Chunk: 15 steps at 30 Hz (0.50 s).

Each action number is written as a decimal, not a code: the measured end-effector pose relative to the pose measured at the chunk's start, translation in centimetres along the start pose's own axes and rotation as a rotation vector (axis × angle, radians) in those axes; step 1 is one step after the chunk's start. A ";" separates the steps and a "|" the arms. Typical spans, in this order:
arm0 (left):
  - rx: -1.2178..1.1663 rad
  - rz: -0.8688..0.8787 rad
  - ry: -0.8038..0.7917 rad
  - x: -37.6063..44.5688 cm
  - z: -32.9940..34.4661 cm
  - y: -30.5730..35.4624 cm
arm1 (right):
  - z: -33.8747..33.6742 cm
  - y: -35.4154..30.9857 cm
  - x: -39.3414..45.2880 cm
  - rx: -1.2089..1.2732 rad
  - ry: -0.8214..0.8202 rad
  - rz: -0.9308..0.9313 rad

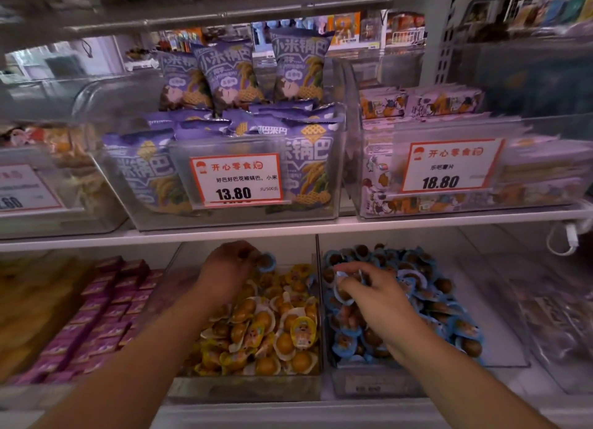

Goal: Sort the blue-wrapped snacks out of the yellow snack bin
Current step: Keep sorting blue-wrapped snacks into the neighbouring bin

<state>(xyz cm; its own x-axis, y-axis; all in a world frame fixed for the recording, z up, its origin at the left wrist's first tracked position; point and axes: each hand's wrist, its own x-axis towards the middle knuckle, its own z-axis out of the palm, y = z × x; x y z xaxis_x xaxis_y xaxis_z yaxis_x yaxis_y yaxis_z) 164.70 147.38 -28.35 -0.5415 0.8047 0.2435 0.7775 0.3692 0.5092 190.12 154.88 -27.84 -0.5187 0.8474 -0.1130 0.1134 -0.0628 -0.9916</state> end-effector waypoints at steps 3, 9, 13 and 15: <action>-0.318 0.075 0.073 -3.7 0.2 4.6 | 0.4 -0.5 -0.3 0.185 -0.021 0.052; -0.518 0.231 -0.021 -7.6 1.7 10.6 | -0.3 -1.4 -1.9 0.149 -0.134 -0.059; -0.609 0.187 0.005 -6.8 1.5 9.5 | -2.1 -1.3 -1.2 0.109 -0.051 -0.068; -0.669 0.055 0.068 -5.6 1.2 7.9 | -3.6 -0.9 -0.1 -0.138 0.059 -0.142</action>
<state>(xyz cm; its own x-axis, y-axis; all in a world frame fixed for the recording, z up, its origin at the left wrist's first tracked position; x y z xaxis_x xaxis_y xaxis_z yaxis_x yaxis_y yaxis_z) 174.23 146.35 -26.69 -0.5432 0.7746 0.3238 0.4507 -0.0564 0.8909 193.11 156.72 -26.67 -0.4875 0.8724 0.0354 0.1596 0.1289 -0.9787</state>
